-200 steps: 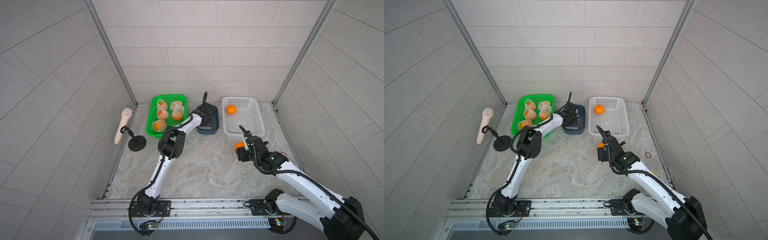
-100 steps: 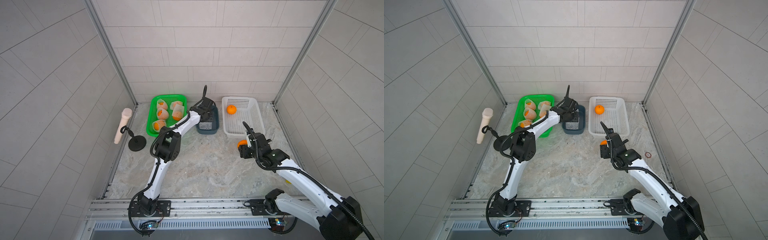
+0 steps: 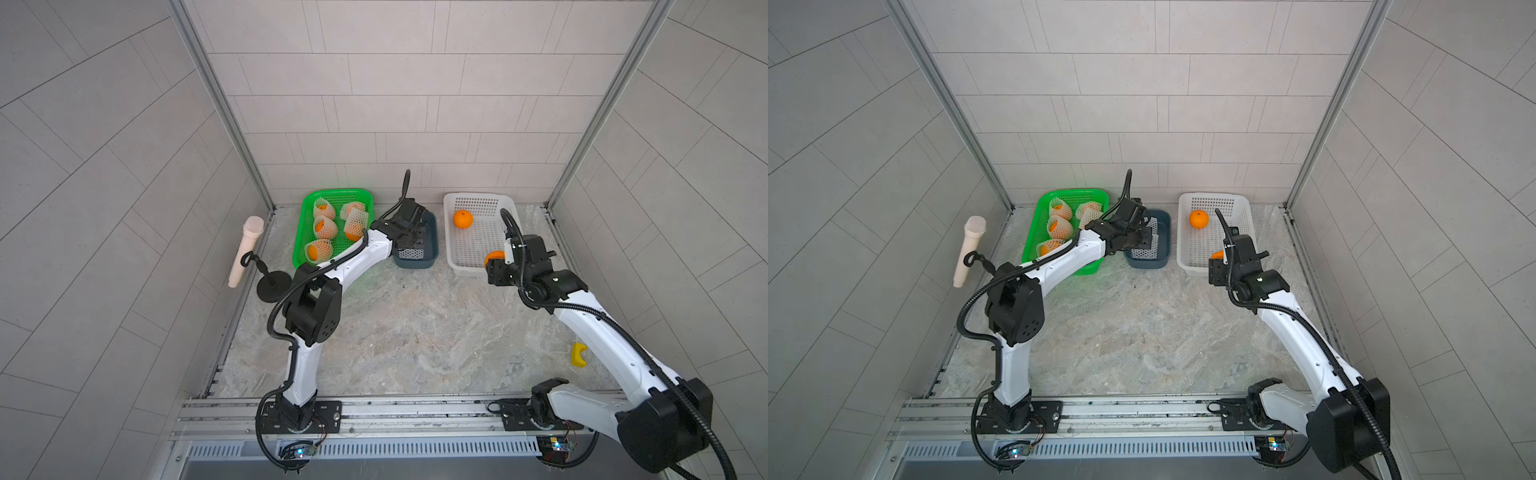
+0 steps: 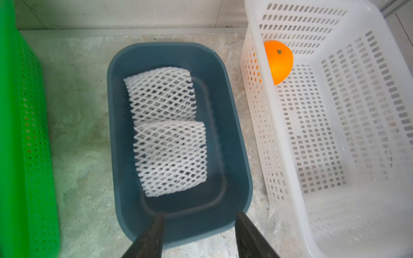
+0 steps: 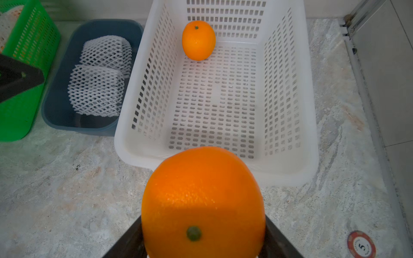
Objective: Remove foam nets from oranges
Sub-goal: Place the orange in the basket.
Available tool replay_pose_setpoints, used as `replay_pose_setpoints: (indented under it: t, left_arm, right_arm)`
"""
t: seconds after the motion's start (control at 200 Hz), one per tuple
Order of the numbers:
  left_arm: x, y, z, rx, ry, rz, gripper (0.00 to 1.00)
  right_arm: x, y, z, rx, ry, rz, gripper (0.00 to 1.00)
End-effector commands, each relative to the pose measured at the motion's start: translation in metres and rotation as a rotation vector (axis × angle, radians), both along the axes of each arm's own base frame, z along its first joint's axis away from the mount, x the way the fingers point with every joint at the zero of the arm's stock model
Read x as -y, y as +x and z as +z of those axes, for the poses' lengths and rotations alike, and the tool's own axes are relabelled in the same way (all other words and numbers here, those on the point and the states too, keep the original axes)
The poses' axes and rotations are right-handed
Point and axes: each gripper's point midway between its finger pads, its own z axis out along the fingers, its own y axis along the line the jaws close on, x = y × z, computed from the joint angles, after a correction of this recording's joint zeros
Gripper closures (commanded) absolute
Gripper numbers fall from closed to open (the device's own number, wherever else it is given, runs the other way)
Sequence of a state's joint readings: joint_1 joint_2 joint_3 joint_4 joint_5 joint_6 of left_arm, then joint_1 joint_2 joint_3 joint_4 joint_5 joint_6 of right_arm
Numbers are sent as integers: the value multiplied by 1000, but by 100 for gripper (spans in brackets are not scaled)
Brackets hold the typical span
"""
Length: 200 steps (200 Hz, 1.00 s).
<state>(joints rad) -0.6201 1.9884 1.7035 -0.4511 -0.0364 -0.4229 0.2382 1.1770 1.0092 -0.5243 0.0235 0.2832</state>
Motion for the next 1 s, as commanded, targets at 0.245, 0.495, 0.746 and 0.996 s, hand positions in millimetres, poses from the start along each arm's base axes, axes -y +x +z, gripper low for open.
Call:
replay_pose_setpoints:
  t: [0.245,0.495,0.746,0.996]
  left_arm:
    - [-15,-80,10,46,-7,3,45]
    - [-24,-140,-16,20,42,-32,45]
    - [-52,-171,-17,24,55,20,45]
    - [-60,-183,-8,35,-11,40,45]
  right_arm:
    - [18,73,9,-41,-67,-39,30]
    - [32,136,-12,-132,-96,-63,31]
    - [46,199,-44,-170,-64,-98,31]
    - [61,242,-74,-208,-67,-137,31]
